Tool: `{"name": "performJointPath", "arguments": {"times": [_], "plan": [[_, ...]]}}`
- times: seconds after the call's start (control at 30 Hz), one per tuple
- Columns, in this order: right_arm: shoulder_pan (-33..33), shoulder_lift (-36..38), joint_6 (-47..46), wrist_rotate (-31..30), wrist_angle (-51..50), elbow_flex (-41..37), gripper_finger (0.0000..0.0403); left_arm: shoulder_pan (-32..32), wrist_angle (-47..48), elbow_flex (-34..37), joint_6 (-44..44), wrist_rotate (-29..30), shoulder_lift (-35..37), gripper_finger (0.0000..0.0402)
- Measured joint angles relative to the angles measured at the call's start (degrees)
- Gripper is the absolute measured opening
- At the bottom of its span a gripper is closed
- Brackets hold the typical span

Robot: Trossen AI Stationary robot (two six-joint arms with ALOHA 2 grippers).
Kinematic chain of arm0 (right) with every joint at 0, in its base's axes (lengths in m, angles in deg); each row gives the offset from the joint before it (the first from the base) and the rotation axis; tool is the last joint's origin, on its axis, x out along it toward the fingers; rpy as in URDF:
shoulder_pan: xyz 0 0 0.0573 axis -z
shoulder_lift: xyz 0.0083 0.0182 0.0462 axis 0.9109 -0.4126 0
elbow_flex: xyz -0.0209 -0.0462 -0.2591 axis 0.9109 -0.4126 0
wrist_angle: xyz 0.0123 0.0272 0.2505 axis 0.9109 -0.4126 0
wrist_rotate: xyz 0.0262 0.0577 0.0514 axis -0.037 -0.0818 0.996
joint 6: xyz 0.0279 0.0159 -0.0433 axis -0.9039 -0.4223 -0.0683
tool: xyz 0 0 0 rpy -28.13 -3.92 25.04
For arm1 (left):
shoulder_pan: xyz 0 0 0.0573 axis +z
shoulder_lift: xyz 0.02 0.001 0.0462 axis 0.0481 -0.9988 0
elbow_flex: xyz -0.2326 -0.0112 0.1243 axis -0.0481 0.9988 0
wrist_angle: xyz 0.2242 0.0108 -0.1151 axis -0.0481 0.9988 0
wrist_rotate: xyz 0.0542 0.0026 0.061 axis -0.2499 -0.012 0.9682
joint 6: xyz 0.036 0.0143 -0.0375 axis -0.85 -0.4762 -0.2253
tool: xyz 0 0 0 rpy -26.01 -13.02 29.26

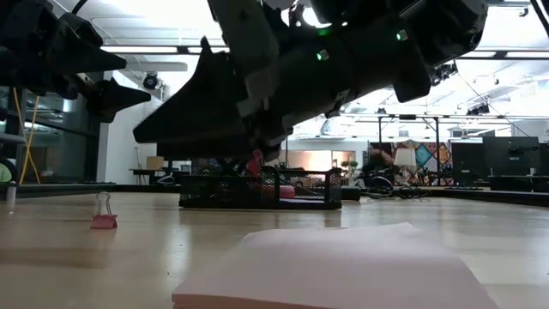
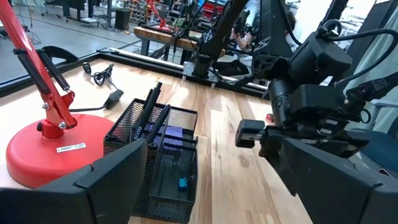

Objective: Pick and place office supplies into organizer
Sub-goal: Put the pink binder clip into the black desk organizer

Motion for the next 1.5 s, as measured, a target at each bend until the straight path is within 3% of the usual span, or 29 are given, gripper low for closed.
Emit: {"name": "performJointPath", "arguments": {"times": [0.3, 0.6, 1.5], "plan": [[0.0, -0.9, -1.0, -1.0, 1.3, 0.0, 0.0195, 0.0, 0.0, 0.0, 0.0, 0.0, 0.0, 0.0358], [0.0, -5.6, 1.8, 0.0, 0.9, 5.9, 0.0195, 0.0, 0.0, 0.0, 0.0, 0.0, 0.0, 0.0358], [-0.1, -5.7, 4.0, -1.3, -3.3, 6.4, 0.0195, 0.0, 0.0, 0.0, 0.0, 0.0, 0.0, 0.0358]]}}
